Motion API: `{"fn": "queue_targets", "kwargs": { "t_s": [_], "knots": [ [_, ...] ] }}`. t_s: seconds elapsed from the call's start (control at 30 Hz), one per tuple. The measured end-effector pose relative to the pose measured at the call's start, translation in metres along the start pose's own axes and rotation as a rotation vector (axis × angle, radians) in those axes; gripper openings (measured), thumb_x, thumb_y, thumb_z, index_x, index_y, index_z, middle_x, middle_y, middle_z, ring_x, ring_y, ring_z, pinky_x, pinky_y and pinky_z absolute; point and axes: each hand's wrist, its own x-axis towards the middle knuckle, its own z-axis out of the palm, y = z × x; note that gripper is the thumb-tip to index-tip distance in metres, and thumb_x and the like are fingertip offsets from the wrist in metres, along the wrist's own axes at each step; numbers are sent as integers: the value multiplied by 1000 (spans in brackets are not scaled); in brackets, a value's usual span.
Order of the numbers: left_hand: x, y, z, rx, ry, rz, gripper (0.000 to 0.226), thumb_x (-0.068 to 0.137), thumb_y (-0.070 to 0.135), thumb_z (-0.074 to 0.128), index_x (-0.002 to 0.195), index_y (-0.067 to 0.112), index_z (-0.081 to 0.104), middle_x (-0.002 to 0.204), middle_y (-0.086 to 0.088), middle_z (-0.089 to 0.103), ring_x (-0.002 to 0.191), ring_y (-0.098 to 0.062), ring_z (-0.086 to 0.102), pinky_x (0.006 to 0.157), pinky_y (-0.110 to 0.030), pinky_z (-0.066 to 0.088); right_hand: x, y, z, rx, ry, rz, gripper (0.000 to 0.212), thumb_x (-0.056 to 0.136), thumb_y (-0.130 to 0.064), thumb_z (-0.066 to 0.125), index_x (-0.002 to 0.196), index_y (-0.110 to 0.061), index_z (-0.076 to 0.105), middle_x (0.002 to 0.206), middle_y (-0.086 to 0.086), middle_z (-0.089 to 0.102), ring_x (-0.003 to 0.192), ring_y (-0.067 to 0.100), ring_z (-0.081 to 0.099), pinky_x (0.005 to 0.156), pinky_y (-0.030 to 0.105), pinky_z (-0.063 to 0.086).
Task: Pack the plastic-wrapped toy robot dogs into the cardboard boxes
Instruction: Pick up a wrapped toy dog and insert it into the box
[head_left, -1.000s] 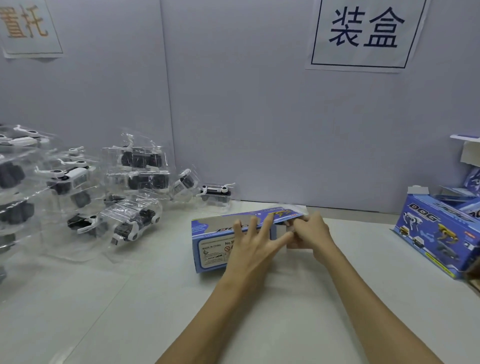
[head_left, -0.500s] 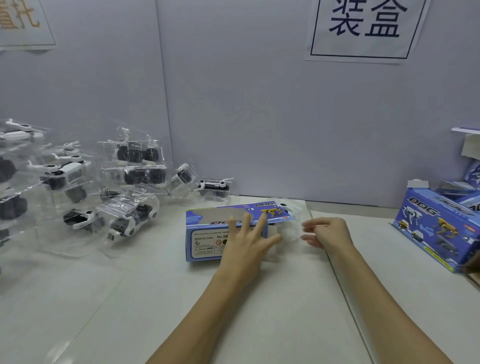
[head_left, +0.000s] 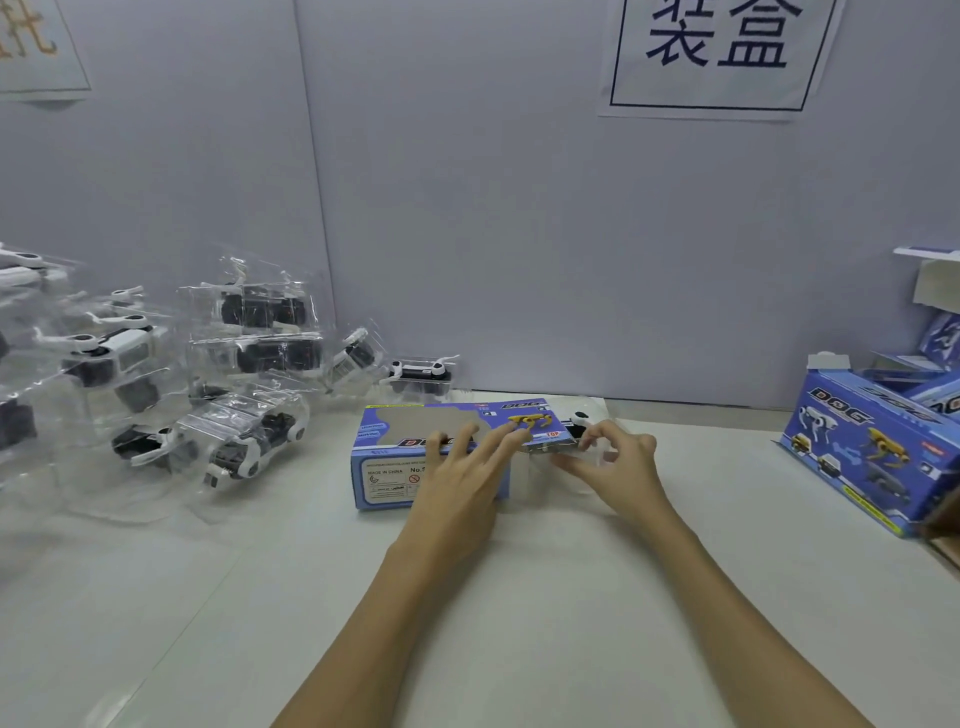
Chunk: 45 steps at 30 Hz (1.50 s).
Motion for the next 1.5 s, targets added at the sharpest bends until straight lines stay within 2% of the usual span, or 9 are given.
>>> {"fn": "queue_targets", "kwargs": {
  "t_s": [0.13, 0.27, 0.47, 0.67, 0.83, 1.0, 1.27, 1.37, 1.5],
  "knots": [
    [1, 0, 7, -79, 51, 32, 87, 77, 5, 66, 156, 28, 38, 163, 16, 36, 142, -26, 39, 112, -38, 23, -8, -10, 2, -14, -25, 75, 41, 68, -45, 95, 92, -24, 68, 119, 7, 39, 103, 28, 63, 93, 42, 57],
    [2, -2, 14, -197, 138, 40, 76, 78, 9, 82, 148, 19, 53, 153, 10, 53, 135, -29, 51, 106, -35, 27, -21, -20, 14, -37, -56, 42, 51, 73, -50, 89, 108, -25, 62, 125, 9, 41, 122, 26, 51, 102, 35, 49],
    [1, -5, 12, -275, 276, 50, 76, 69, 19, 93, 139, 17, 63, 144, 2, 63, 125, -32, 62, 98, -33, 29, -33, -23, 24, -74, 144, 40, 55, 68, -54, 92, 106, -24, 65, 117, 7, 41, 112, 31, 56, 94, 34, 51],
    [-13, -45, 1, -102, -18, -442, 98, 68, 89, 66, 153, 52, 33, 170, 9, 17, 158, -31, 7, 111, -75, 13, -32, -21, 19, 13, 95, 82, 44, 67, -53, 93, 92, -27, 69, 114, 1, 39, 104, 21, 60, 86, 32, 53],
    [-12, -43, -1, -236, 75, -434, 75, 71, 75, 77, 140, 55, 53, 153, 10, 42, 148, -31, 24, 115, -71, 13, -38, -28, 24, 76, 135, 124, 41, 67, -50, 94, 84, -27, 64, 106, -2, 38, 96, 27, 62, 74, 28, 48],
    [-8, -33, 5, -318, 226, -408, 60, 70, 70, 83, 125, 52, 70, 135, 8, 56, 130, -32, 38, 115, -57, 16, -51, -41, 44, 53, 154, 199, 45, 76, -49, 89, 100, -19, 67, 120, 6, 38, 103, 31, 51, 88, 32, 50],
    [-15, -41, 5, -256, 64, -281, 89, 63, 72, 82, 143, 58, 45, 154, 13, 34, 147, -28, 21, 117, -59, 10, -55, -53, 52, 546, -13, 203, 26, 103, -4, 54, 127, -10, 59, 121, 7, 73, 107, 28, 72, 97, 49, 58],
    [-15, -41, 2, -288, 55, -283, 97, 63, 68, 82, 146, 55, 35, 156, 18, 27, 149, -23, 16, 113, -60, 12, -55, -57, 43, 755, -73, 249, 30, 101, 3, 47, 120, -10, 66, 110, 7, 79, 105, 28, 75, 87, 35, 61],
    [-12, -34, -3, -336, 258, -360, 89, 69, 40, 84, 148, 43, 43, 147, 13, 43, 131, -27, 38, 94, -50, 31, -50, -71, 18, 707, -107, -21, 32, 100, 2, 47, 125, -7, 65, 108, 3, 80, 106, 17, 75, 83, 18, 52]
  ]
}}
